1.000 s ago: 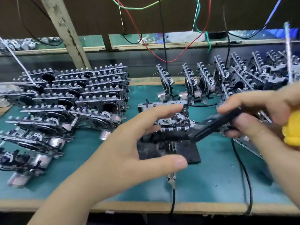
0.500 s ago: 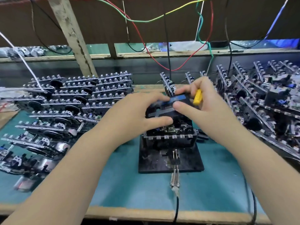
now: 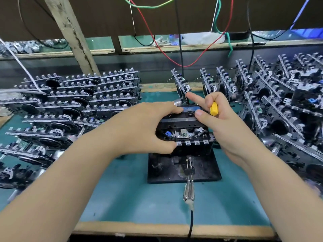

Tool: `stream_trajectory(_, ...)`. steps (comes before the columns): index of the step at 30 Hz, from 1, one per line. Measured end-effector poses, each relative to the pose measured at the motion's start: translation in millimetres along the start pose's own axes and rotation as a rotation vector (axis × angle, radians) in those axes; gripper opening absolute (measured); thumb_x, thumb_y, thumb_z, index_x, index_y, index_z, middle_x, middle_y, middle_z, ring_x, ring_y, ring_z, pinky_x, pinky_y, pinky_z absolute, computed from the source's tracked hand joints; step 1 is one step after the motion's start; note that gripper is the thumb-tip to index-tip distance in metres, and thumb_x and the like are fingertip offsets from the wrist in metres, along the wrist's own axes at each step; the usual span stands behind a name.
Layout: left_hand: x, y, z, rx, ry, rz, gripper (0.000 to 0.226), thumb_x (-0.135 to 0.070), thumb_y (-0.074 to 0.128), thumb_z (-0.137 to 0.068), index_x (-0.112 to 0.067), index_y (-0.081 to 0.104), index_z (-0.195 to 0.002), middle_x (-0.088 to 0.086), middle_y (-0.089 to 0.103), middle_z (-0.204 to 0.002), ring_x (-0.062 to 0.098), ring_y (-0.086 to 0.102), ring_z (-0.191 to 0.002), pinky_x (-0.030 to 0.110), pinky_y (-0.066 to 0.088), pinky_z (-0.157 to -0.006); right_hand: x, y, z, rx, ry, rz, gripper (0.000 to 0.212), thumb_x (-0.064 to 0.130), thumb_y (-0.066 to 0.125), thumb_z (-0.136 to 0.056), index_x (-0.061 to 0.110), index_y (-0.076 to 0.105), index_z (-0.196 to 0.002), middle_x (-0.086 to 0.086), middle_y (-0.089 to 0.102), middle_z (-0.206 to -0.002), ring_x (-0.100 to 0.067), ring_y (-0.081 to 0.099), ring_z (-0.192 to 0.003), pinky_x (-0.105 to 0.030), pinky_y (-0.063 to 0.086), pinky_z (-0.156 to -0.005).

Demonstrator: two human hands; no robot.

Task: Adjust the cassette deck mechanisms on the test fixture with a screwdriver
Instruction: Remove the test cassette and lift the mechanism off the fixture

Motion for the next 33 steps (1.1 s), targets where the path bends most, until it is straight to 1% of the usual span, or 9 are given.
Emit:
stream_trajectory(4,-5.5,-2.4,-4.3,-0.033,0.028,-0.083,0.075,-0.057,0.067,-0.069,-0.040,0.042,-0.138,-0.024,0.060,-0.099,0.004,0.052,-0.087,0.020,0.035,-0.072,-0.2,0.7,1.2,0.007,-0.025,-0.008,0.026,0.003,0.046,-0.105,0.022,0.034,-0.094,0.021,0.059,-0.140,-0.002,0.049,-0.134,-0.028,0.035,-0.107)
stream_trajectory(6,-4.9,-0.7,-1.0,-0.030,0.030,-0.073,0.072,-0.057,0.066,-0.071,-0.041,0.039,-0.136,-0.030,0.053,-0.092,0.003,0.045,-0.087,0.018,0.032,-0.069,-0.3,1.0,1.7,0.008,-0.036,-0.017,0.024,0.005,0.045,-0.106,0.022,0.034,-0.094,0.020,0.058,-0.142,-0.004,0.048,-0.136,-0.031,0.034,-0.110)
stream_trajectory(10,2.0,4.2,4.6,0.026,0.006,0.007,0.060,-0.062,0.064,-0.075,-0.047,0.035,-0.125,-0.018,0.053,-0.139,0.006,0.054,-0.103,0.023,0.036,-0.078,-3.2,1.9,4.6,0.013,-0.044,-0.009,0.022,0.009,0.040,-0.108,0.024,0.033,-0.094,0.027,0.055,-0.141,0.001,0.040,-0.140,-0.029,0.029,-0.109)
stream_trajectory(15,-0.6,2.2,4.6,0.026,0.018,-0.051,0.056,-0.058,0.068,-0.083,-0.043,0.035,-0.126,-0.013,0.047,-0.146,0.005,0.045,-0.120,0.018,0.028,-0.082,-4.6,0.3,4.4,0.021,-0.041,-0.028,0.023,0.008,0.041,-0.108,0.024,0.032,-0.094,0.027,0.055,-0.141,0.005,0.039,-0.138,-0.022,0.031,-0.099)
stream_trajectory(17,-9.6,1.7,6.4,-0.010,0.078,-0.132,0.049,-0.054,0.063,-0.087,-0.035,0.041,-0.126,-0.004,0.045,-0.149,0.009,0.035,-0.134,0.018,0.025,-0.097,-3.1,-0.1,3.9,0.017,-0.053,-0.026,0.024,0.006,0.042,-0.107,0.023,0.032,-0.094,0.024,0.057,-0.141,0.004,0.042,-0.137,-0.019,0.033,-0.098)
stream_trajectory(21,-17.1,9.1,25.5,-0.187,0.065,-0.193,0.047,-0.049,0.057,-0.089,-0.025,0.055,-0.129,0.017,0.031,-0.161,0.031,0.022,-0.153,0.046,0.030,-0.119,-0.5,-1.0,3.9,0.011,-0.074,-0.014,0.026,0.002,0.043,-0.105,0.022,0.032,-0.093,0.021,0.060,-0.139,0.009,0.049,-0.129,-0.006,0.038,-0.090)
stream_trajectory(24,-6.3,29.1,40.5,-0.200,-0.034,0.012,0.067,-0.056,0.069,-0.078,-0.045,0.035,-0.135,0.009,0.007,-0.169,0.020,0.000,-0.156,0.044,0.025,-0.121,-0.3,-2.0,2.4,0.012,-0.080,-0.010,0.029,-0.001,0.043,-0.104,0.023,0.032,-0.093,0.020,0.061,-0.138,0.006,0.050,-0.130,-0.019,0.036,-0.099)
stream_trajectory(28,-5.3,34.8,45.6,-0.255,-0.086,0.109,0.077,-0.061,0.072,-0.065,-0.056,0.029,-0.129,-0.009,-0.009,-0.169,-0.004,-0.018,-0.149,0.033,0.030,-0.096,-0.1,-2.4,0.3,0.002,-0.070,0.033,0.031,-0.003,0.046,-0.103,0.024,0.034,-0.092,0.020,0.062,-0.136,0.001,0.049,-0.133,-0.036,0.031,-0.115)
stream_trajectory(33,-4.5,34.9,45.0,-0.251,-0.083,0.253,0.083,-0.064,0.075,-0.053,-0.058,0.034,-0.125,-0.017,-0.017,-0.166,0.007,0.004,-0.155,0.038,0.038,-0.108,0.3,-2.7,-0.1,-0.021,-0.049,0.051,0.032,-0.003,0.048,-0.102,0.024,0.035,-0.092,0.019,0.063,-0.135,0.002,0.051,-0.131,-0.037,0.032,-0.116)
Point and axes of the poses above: each hand's wrist, its own z-axis away from the middle knuckle, its own y-axis out of the palm, x = y × z, the point moved 10 cm from there along -z, towards the middle knuckle
